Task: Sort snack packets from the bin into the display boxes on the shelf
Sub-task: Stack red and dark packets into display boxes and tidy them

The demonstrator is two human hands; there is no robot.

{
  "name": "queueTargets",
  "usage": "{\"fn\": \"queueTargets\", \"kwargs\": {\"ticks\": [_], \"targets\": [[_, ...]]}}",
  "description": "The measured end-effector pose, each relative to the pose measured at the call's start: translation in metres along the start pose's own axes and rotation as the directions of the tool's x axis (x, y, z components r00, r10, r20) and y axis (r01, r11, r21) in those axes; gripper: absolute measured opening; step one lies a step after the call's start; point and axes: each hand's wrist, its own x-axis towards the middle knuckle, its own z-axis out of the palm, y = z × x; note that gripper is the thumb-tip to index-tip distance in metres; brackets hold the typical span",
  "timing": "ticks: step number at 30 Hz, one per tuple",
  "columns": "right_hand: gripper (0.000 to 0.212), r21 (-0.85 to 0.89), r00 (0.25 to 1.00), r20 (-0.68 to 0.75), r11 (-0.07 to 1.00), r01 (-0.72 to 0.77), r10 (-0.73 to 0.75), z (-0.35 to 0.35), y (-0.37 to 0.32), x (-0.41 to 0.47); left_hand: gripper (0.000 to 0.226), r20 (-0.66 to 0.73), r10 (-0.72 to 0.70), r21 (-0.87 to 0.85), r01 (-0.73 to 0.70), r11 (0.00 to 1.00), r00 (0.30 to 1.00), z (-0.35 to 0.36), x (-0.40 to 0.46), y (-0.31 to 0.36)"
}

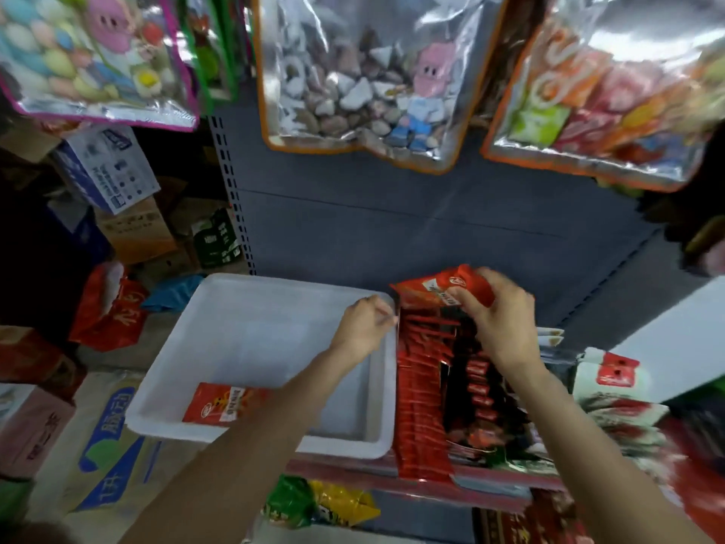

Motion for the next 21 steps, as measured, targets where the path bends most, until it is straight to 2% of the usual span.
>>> {"fn": "queueTargets", "kwargs": {"ticks": [2,4,8,11,13,16,21], "targets": [[0.020,-0.107,0.999,0.033,0.994,0.036,-0.033,-0.009,0.009,0.005,0.028,0.059,0.040,-0.023,-0.038,0.999,0.997,0.010,0.000,0.012],[0.019,-0.193,0.991,0.127,0.980,0.058,-0.033,-0.008,0.022,0.008,0.031,0.128,0.065,-0.041,-0.060,0.997,0.990,0.019,-0.001,0.019],[0.021,-0.168,0.954,0.300,0.985,0.045,0.007,0.010,0.037,0.011,0.025,0.130,0.074,-0.016,-0.073,0.997,0.989,0.029,-0.002,0.018],[0.024,-0.112,0.968,0.249,0.993,0.047,-0.018,0.017,0.040,0.011,0.024,0.111,0.070,-0.030,-0.067,0.997,0.991,0.028,-0.003,0.015],[0.016,-0.096,0.977,0.209,0.994,0.053,-0.032,0.019,0.041,0.011,0.023,0.097,0.075,-0.032,-0.072,0.997,0.992,0.026,-0.003,0.015],[0.006,-0.130,0.975,0.220,0.990,0.046,-0.017,0.025,0.044,0.013,0.025,0.082,0.084,-0.001,-0.084,0.996,0.993,0.023,-0.006,0.019],[0.008,-0.136,0.980,0.201,0.990,0.032,-0.004,0.029,0.038,0.021,0.025,0.070,0.088,0.041,-0.091,0.995,0.994,0.023,-0.007,0.023]]}}
